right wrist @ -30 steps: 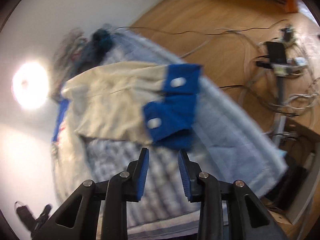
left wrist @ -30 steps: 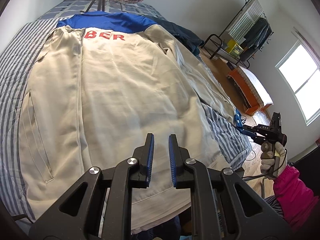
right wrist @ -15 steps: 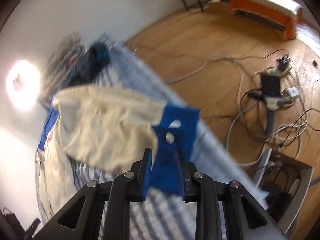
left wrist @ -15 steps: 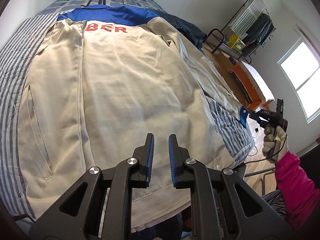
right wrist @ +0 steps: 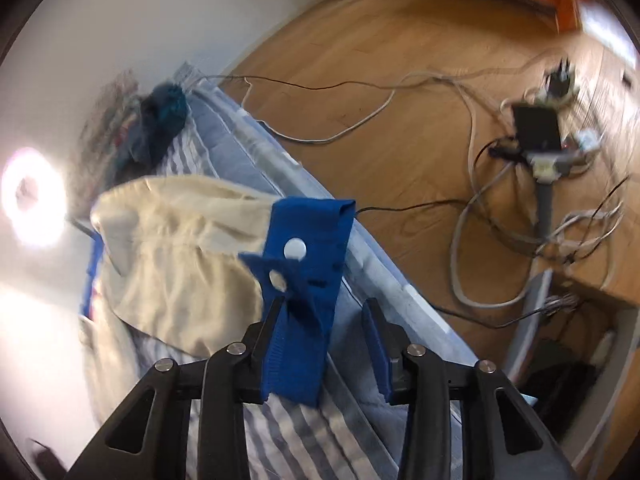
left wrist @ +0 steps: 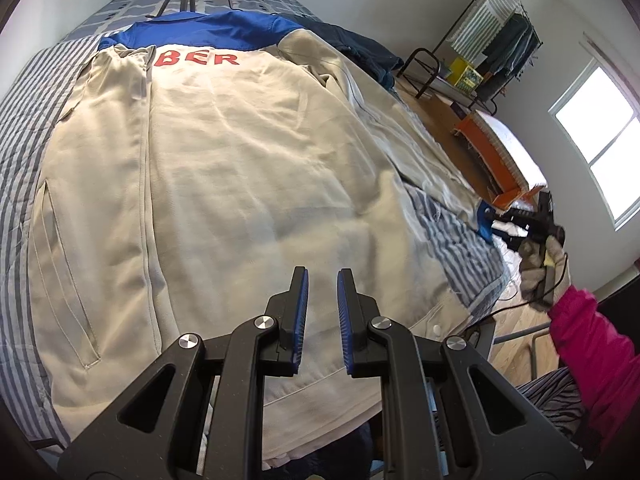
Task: Fold large clothes
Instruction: 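Lift the sleeve by the cuff and lay it across the jacket back, open right gripper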
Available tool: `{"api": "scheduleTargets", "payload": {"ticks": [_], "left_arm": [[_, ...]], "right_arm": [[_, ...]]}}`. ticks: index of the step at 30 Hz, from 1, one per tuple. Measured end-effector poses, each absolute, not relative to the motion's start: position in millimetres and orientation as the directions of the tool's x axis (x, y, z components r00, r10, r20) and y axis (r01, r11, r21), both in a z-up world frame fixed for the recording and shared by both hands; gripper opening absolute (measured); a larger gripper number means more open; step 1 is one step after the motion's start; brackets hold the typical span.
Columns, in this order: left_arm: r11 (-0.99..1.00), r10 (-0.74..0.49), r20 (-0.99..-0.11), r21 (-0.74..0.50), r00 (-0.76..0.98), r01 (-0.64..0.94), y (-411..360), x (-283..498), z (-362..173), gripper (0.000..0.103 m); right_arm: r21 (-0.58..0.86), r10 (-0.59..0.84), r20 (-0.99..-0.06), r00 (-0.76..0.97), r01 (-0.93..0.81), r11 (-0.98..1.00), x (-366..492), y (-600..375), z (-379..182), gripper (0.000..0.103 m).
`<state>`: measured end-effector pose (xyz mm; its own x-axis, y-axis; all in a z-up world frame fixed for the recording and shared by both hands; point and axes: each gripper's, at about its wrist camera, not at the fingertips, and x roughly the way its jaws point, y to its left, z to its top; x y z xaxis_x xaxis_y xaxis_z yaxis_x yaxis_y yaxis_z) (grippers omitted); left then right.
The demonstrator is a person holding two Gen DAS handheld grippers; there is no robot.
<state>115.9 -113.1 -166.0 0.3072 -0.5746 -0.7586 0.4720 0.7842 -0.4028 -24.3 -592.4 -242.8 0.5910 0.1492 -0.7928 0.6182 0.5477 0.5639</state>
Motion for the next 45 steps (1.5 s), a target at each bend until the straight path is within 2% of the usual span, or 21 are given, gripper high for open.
{"api": "scheduleTargets", "payload": {"ticks": [3, 8, 10, 12, 14, 17, 23, 28, 34, 40, 45], "left_arm": [[0.79, -0.563, -0.767, -0.389, 0.308, 0.474, -114.1, 115.5, -168.9, 0.013], [0.795, -0.553, -0.773, -0.377, 0.311, 0.475, -112.7, 115.3, -171.5, 0.013], [0.796, -0.55, -0.778, -0.378, 0.304, 0.473, -112.7, 115.3, -173.8, 0.013], [0.798, -0.546, -0.782, -0.377, 0.3, 0.47, -112.7, 115.5, -175.5, 0.013], [0.797, -0.548, -0.781, -0.378, 0.3, 0.472, -112.6, 115.1, -175.3, 0.013], [0.793, -0.554, -0.776, -0.38, 0.304, 0.475, -112.2, 114.2, -172.6, 0.013], [0.79, -0.564, -0.765, -0.388, 0.312, 0.475, -107.9, 112.5, -167.6, 0.013], [0.792, -0.574, -0.75, -0.407, 0.328, 0.454, -99.2, 113.9, -161.3, 0.013], [0.806, -0.574, -0.734, -0.43, 0.363, 0.406, -80.9, 117.3, -156.0, 0.013], [0.82, -0.567, -0.725, -0.45, 0.391, 0.354, -62.4, 120.5, -155.8, 0.013], [0.821, -0.571, -0.718, -0.493, 0.399, 0.287, -45.8, 125.9, -160.9, 0.013]], "right_arm": [[0.64, 0.191, -0.739, 0.646, 0.584, 0.499, -18.5, -602.0, -248.9, 0.043], [0.658, 0.177, -0.721, 0.67, 0.583, 0.477, -10.0, -606.0, -252.7, 0.043], [0.662, 0.163, -0.717, 0.678, 0.588, 0.464, -7.7, -606.4, -254.3, 0.04], [0.636, 0.142, -0.735, 0.663, 0.601, 0.484, -4.2, -603.2, -252.1, 0.022], [0.601, 0.117, -0.75, 0.651, 0.596, 0.532, 0.2, -595.5, -243.0, 0.011], [0.535, 0.072, -0.766, 0.639, 0.572, 0.622, 5.5, -581.4, -221.1, 0.006], [0.444, 0.002, -0.747, 0.665, 0.497, 0.746, 7.0, -538.0, -165.9, 0.005], [0.416, 0.03, -0.684, 0.729, 0.355, 0.838, 7.2, -480.3, -114.1, 0.005], [0.365, 0.134, -0.636, 0.76, 0.144, 0.92, 12.6, -395.5, -74.4, 0.005], [0.228, 0.22, -0.668, 0.711, -0.086, 0.97, 23.3, -302.0, -73.4, 0.005], [0.117, 0.265, -0.749, 0.607, -0.273, 0.955, 26.2, -229.1, -105.0, 0.005]]}}
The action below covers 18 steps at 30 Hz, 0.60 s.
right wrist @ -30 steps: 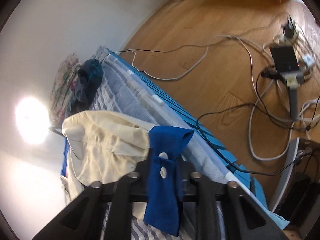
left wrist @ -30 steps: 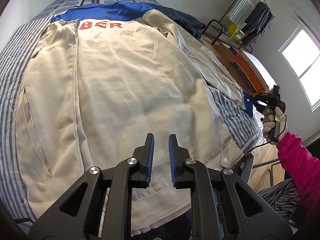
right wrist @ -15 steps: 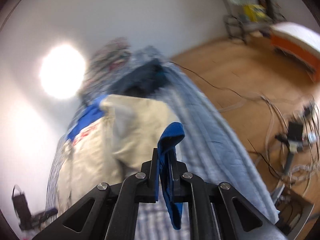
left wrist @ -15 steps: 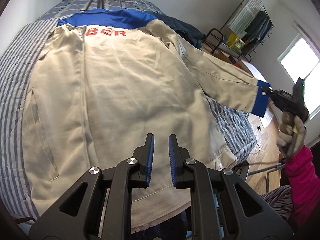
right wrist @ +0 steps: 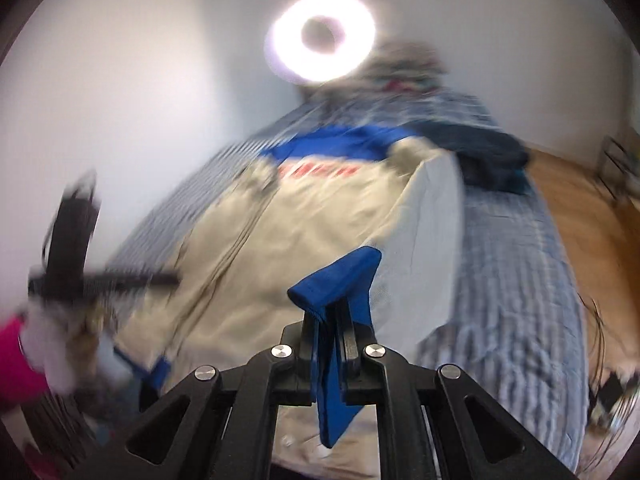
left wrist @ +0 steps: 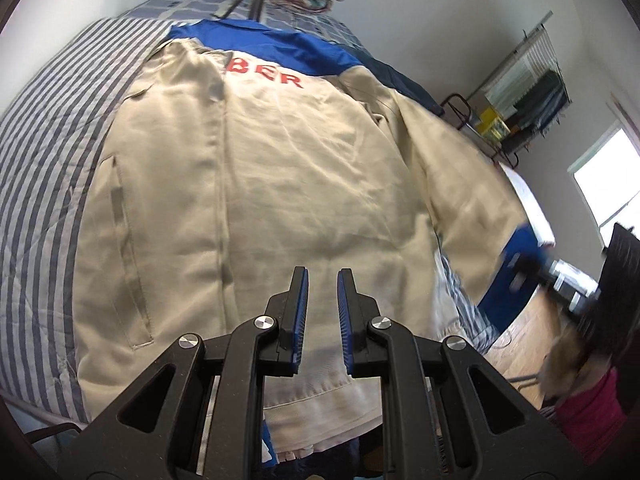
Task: Fold large clothes
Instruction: 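Lift the sleeve by the cuff and lay it across the jacket back, open right gripper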
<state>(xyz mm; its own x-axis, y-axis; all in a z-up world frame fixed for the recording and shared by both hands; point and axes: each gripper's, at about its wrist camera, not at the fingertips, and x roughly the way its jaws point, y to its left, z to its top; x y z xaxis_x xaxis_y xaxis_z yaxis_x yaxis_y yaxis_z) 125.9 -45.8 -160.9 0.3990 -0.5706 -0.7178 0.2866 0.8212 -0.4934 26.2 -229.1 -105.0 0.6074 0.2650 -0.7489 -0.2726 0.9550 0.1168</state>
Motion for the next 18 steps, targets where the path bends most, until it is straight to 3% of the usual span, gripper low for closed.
{"api": "scheduleTargets", "payload": {"ticks": [9, 14, 18], "left_arm": [[0.81, -0.586, -0.724, -0.52, 0.364, 0.272, -53.2, 127.8, -172.0, 0.013], [0.789, -0.613, -0.735, -0.556, 0.289, 0.26, -71.6, 129.4, -190.8, 0.013], [0.754, -0.657, -0.725, -0.619, 0.209, 0.221, -87.8, 134.6, -211.1, 0.013]], "right_arm": [[0.018, 0.244, -0.9, 0.362, -0.527, 0.85, -9.4, -161.7, -194.3, 0.005], [0.061, 0.269, -0.908, 0.321, -0.536, 0.842, -16.6, -174.7, -199.1, 0.006], [0.175, 0.37, -0.873, 0.317, -0.504, 0.846, -18.0, -190.7, -184.0, 0.015]]}}
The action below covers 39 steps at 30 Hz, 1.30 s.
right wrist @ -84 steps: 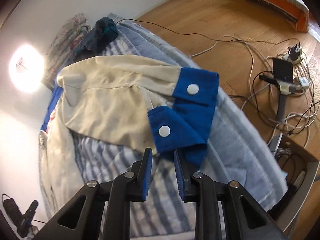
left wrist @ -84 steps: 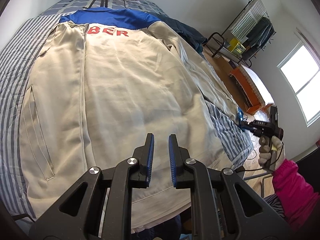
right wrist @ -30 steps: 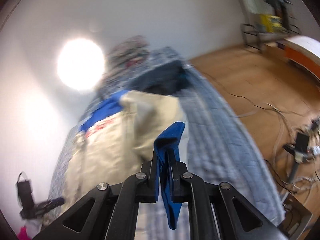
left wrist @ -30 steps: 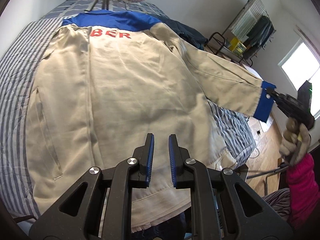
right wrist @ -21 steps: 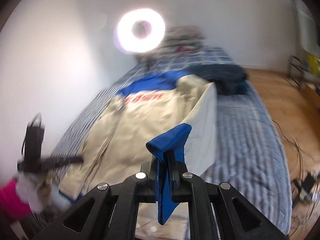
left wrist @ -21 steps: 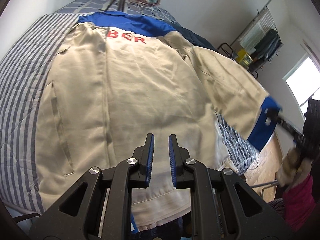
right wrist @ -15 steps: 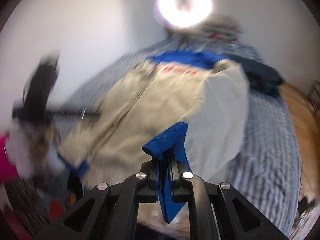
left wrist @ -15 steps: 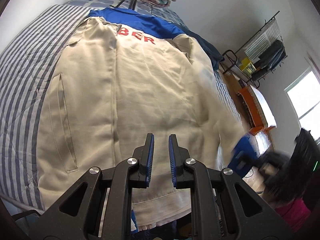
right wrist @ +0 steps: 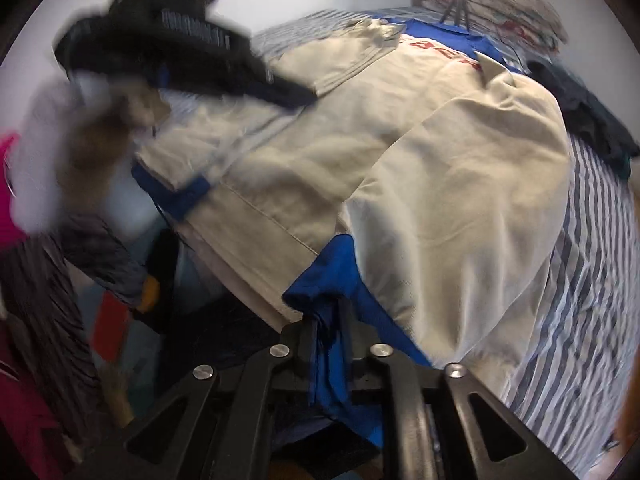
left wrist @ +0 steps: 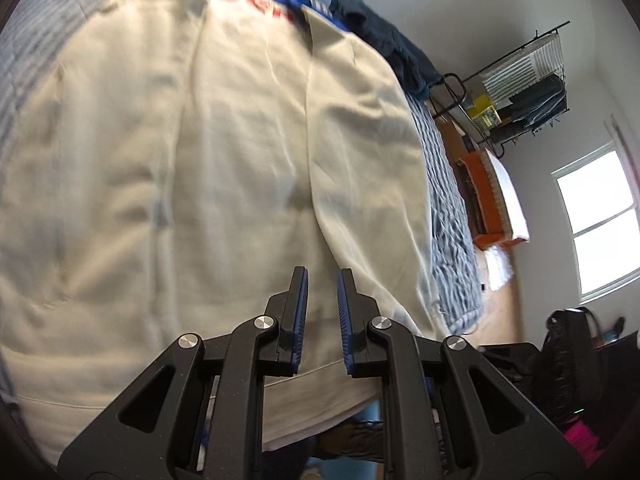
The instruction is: Fold large clothes
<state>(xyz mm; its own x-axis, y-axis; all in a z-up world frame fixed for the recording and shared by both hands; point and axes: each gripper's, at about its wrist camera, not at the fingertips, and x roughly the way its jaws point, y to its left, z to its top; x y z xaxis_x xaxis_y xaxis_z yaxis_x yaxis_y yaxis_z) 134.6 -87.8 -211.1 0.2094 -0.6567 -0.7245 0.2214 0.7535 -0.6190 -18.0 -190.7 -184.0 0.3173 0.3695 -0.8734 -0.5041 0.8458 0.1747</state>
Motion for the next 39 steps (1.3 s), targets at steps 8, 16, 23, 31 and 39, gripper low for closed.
{"api": "scheduleTargets", "payload": {"ticks": [8, 16, 23, 31, 39], "left_arm": [[0.712, -0.702, -0.7, -0.686, 0.132, 0.146, -115.4, 143.7, -241.1, 0.031], [0.72, -0.694, -0.71, -0.685, 0.121, 0.114, -128.0, 151.0, -263.1, 0.032], [0.736, -0.676, -0.718, -0.655, 0.164, 0.169, -138.1, 144.8, -260.1, 0.004], [0.755, -0.654, -0.735, -0.619, 0.179, 0.218, -138.4, 122.8, -250.8, 0.001], [0.767, -0.642, -0.72, -0.606, 0.264, 0.212, -130.5, 152.2, -221.5, 0.054]], "right_arm": [[0.457, 0.56, -0.701, 0.441, -0.325, 0.828, -13.2, -283.8, -147.6, 0.034], [0.594, 0.525, -0.732, 0.434, 0.029, 0.804, 34.6, -359.3, -206.4, 0.036], [0.665, 0.563, -0.685, 0.462, 0.081, 0.742, 90.3, -376.6, -217.2, 0.039], [0.649, 0.519, -0.681, 0.517, 0.097, 0.755, 153.0, -389.7, -211.5, 0.049], [0.595, 0.465, -0.654, 0.597, 0.025, 0.803, 215.3, -401.3, -173.9, 0.049]]}}
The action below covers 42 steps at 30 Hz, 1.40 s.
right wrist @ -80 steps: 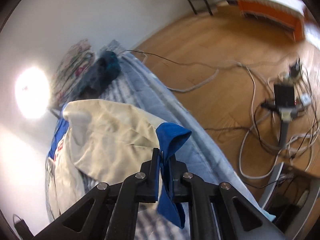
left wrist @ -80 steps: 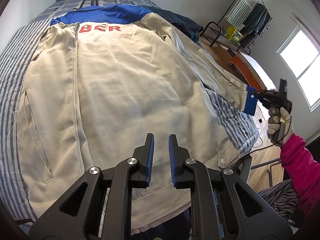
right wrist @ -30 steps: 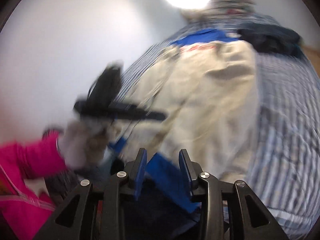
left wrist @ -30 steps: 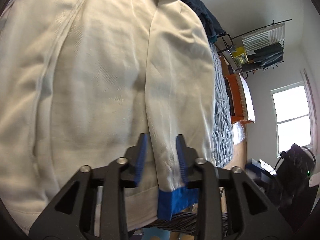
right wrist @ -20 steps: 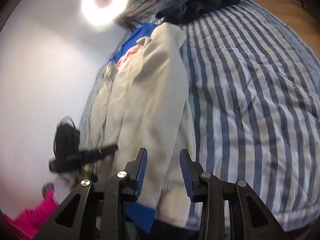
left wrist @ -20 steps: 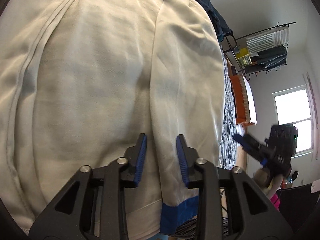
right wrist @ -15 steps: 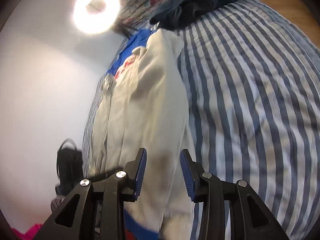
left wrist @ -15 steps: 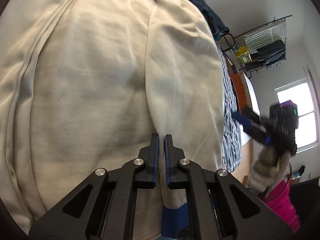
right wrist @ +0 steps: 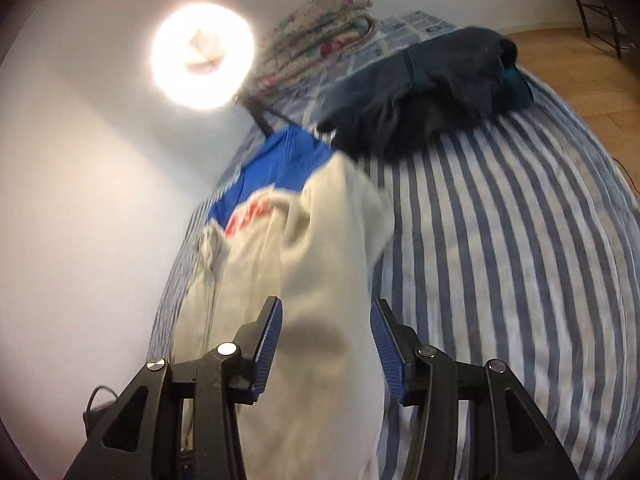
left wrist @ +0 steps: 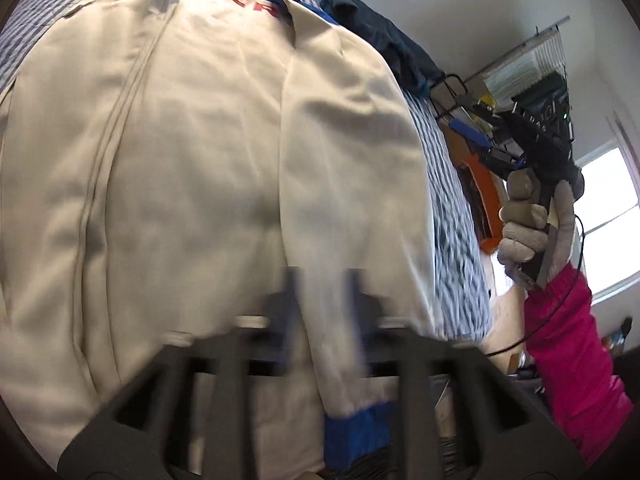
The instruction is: Fold large clothes
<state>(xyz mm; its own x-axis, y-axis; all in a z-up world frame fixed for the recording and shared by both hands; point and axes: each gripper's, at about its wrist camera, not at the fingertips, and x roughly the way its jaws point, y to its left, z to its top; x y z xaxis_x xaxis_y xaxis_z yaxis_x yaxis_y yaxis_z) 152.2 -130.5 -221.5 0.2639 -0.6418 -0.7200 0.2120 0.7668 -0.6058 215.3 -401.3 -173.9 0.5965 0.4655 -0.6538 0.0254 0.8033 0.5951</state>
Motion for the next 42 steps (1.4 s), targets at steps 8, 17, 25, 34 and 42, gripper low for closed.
{"api": "scheduleTargets", "payload": {"ticks": [8, 17, 25, 34, 42], "left_arm": [[0.739, -0.671, -0.709, -0.662, 0.216, 0.122, -129.7, 193.6, -253.1, 0.055], [0.74, -0.672, -0.718, -0.654, 0.18, 0.156, -137.1, 200.2, -271.6, 0.01], [0.744, -0.667, -0.709, -0.648, 0.228, 0.163, -138.0, 182.5, -266.4, 0.001], [0.751, -0.659, -0.695, -0.627, 0.288, 0.207, -133.4, 160.8, -250.8, 0.001], [0.718, -0.693, -0.691, -0.685, 0.206, 0.12, -136.0, 175.0, -263.1, 0.002]], "right_arm": [[0.697, 0.503, -0.64, 0.581, 0.163, 0.698, 293.1, -440.1, -233.5, 0.05], [0.807, 0.631, -0.559, 0.538, 0.181, 0.562, 345.1, -420.0, -290.6, 0.05], [0.719, 0.55, -0.609, 0.572, 0.103, 0.688, 360.4, -383.8, -247.5, 0.005], [0.258, 0.177, -0.794, 0.581, 0.058, 0.964, 381.6, -361.3, -195.1, 0.005], [0.237, 0.117, -0.81, 0.575, 0.14, 0.961, 371.6, -377.9, -201.5, 0.027]]}}
